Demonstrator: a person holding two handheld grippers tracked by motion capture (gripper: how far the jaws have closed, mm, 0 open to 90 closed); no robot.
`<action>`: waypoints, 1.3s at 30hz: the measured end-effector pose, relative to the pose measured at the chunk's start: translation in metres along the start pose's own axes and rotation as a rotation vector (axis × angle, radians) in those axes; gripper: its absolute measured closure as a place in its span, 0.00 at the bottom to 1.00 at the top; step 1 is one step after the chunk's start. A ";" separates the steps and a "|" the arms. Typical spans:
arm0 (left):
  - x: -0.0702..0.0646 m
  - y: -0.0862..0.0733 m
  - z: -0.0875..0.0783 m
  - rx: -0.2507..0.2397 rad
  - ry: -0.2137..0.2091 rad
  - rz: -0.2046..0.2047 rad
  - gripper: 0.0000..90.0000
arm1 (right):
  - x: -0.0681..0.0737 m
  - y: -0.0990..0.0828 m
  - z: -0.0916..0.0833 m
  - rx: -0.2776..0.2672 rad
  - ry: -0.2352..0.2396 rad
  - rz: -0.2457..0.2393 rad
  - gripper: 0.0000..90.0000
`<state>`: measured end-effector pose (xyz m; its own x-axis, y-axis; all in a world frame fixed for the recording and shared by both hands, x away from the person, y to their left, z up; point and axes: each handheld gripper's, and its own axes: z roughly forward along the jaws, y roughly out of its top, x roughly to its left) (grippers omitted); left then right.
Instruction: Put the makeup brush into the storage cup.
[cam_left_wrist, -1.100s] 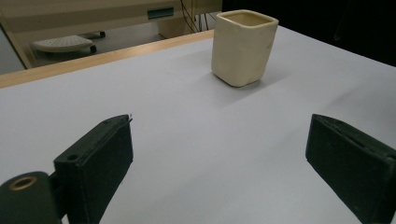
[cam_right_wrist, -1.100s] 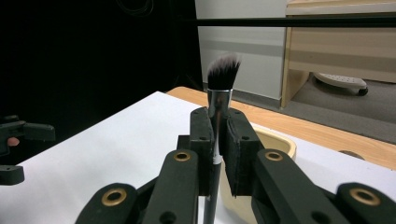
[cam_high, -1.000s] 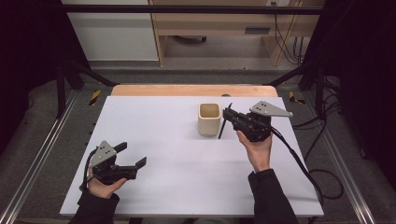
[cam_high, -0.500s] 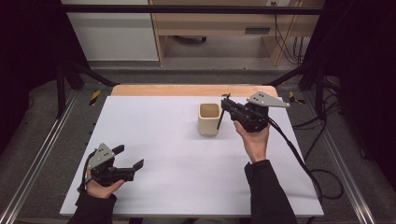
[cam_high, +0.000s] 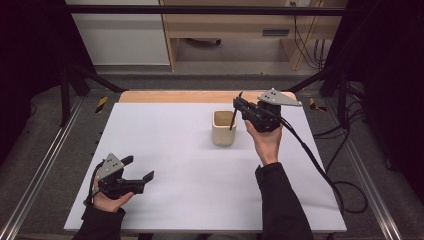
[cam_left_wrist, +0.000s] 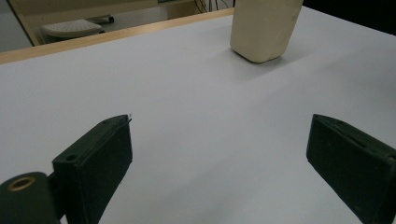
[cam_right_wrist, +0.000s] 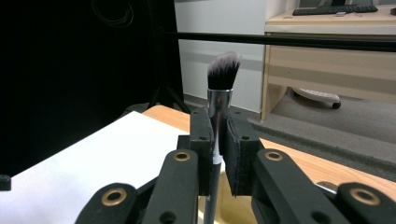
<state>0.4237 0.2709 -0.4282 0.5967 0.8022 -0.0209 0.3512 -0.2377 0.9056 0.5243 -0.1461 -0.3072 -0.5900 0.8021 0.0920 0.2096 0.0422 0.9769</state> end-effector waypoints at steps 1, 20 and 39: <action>0.000 0.000 0.000 0.000 -0.001 -0.001 0.07 | 0.000 0.000 0.001 -0.004 -0.004 -0.002 0.92; 0.004 -0.002 0.000 0.002 0.006 -0.006 0.07 | -0.016 0.010 0.022 -0.020 -0.066 0.020 0.92; 0.005 -0.001 -0.001 -0.002 0.009 -0.007 0.07 | -0.022 0.000 0.047 0.000 -0.089 0.026 0.92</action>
<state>0.4253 0.2757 -0.4292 0.5873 0.8090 -0.0234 0.3537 -0.2305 0.9065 0.5742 -0.1358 -0.3179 -0.5126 0.8528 0.1002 0.2240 0.0202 0.9744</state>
